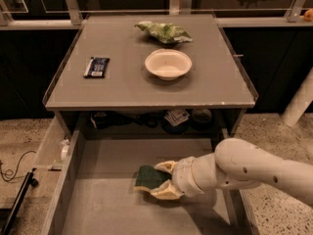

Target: Pick sponge from top drawer and place on counter

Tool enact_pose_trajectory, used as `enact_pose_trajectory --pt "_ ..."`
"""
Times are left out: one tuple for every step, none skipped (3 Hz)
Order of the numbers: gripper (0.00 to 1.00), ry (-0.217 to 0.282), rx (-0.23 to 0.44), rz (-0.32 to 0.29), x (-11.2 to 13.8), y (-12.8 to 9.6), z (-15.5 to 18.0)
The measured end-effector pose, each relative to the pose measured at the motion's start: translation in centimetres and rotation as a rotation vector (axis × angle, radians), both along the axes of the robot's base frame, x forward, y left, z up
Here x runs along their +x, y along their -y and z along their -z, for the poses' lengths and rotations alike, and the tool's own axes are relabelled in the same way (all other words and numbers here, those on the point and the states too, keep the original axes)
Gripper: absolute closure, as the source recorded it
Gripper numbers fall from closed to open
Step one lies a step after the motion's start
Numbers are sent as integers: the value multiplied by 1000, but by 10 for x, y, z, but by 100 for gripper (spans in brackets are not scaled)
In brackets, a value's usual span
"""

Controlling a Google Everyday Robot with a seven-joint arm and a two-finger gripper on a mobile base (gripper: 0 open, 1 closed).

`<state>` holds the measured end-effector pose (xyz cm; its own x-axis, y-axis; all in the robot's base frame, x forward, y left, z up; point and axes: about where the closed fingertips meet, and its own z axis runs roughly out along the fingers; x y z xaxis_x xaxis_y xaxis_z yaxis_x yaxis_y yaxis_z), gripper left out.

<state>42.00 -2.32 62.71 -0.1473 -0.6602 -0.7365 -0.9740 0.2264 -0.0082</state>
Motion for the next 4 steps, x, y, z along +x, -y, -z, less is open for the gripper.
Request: enact_pose_trajectory --pt "100 25 29 8 3 22 -53" --pt "100 44 52 30 11 47 -98" --pt "100 87 17 62 27 72 -142" --pt "100 130 -44 103 56 96 -183"
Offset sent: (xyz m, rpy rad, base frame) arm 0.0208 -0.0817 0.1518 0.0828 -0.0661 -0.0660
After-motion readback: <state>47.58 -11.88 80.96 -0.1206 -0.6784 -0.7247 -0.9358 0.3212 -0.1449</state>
